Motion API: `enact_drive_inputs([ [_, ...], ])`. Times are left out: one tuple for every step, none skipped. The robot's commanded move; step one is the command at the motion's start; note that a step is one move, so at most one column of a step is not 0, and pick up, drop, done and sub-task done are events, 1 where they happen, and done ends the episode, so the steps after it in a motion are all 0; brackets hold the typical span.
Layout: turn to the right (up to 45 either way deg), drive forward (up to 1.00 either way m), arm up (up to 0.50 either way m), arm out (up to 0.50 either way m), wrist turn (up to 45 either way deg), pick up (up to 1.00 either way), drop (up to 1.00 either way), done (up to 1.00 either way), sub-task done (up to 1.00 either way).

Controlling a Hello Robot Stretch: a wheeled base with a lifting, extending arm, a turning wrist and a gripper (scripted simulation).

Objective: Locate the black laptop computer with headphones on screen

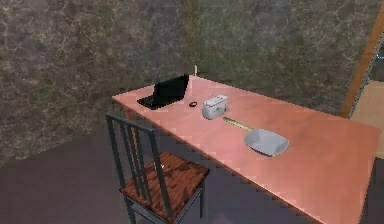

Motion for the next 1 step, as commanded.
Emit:
enact_drive_inputs([
  [0.0,0.00,0.00,0.00,0.0,0.00,0.00,1.00,0.00],
])
